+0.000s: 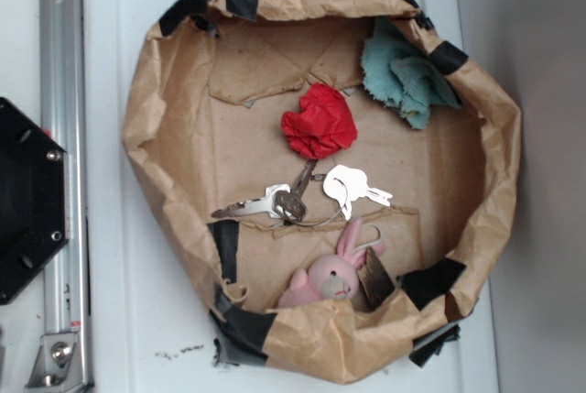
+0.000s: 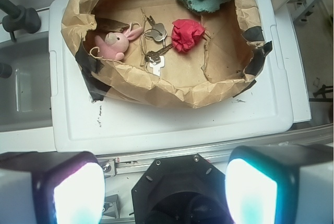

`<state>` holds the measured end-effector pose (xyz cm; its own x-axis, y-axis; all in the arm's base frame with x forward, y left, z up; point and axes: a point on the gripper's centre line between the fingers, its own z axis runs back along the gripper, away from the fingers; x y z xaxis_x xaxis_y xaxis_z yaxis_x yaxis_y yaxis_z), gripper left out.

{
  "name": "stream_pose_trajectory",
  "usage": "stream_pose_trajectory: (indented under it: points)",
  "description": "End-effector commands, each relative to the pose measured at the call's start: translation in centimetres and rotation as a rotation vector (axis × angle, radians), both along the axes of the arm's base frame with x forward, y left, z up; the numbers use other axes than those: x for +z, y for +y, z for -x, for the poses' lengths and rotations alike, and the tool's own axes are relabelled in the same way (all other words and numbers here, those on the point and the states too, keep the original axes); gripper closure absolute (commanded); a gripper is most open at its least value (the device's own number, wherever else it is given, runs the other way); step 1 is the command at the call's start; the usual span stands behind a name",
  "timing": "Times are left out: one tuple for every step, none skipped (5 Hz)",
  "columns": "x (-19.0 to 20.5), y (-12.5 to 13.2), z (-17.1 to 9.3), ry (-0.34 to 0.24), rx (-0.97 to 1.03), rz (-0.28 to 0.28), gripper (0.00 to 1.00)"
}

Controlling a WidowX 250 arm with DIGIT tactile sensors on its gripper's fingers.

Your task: Grab the blue cloth.

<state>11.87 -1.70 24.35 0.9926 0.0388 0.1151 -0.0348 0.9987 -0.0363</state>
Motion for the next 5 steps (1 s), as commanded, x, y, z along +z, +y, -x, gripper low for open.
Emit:
stream_pose_trajectory:
  points:
    - [0.0, 0.0, 0.0, 0.0, 0.0, 0.0, 0.0]
    - [-2.8, 3.7, -4.3, -0.119, 0.152, 0.039, 0.0]
    - [-3.4, 4.9, -7.1, -0.25, 0.272, 0.041, 0.0]
    - [-5.1, 4.9, -9.9, -0.349, 0.365, 0.011, 0.0]
    - [-8.3, 3.4, -14.3, -0.322, 0.323, -0.021, 0.0]
